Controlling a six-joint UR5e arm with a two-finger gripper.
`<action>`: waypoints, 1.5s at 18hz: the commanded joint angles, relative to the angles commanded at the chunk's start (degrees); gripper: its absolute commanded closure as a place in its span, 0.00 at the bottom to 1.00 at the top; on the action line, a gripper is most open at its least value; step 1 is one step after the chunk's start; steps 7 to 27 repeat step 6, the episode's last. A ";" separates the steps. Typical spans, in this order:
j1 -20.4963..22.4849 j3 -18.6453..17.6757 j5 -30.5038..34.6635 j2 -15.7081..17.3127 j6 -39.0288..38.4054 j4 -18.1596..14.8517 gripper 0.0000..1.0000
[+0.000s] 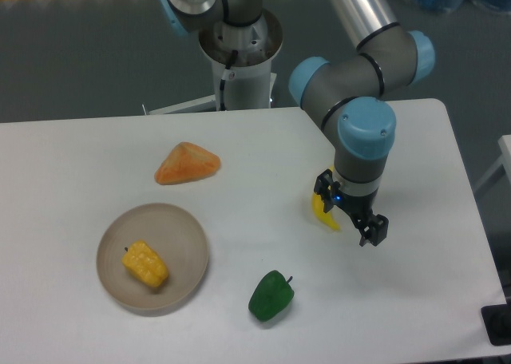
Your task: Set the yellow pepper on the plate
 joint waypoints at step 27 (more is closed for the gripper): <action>0.18 -0.09 0.09 -0.09 0.19 0.00 0.00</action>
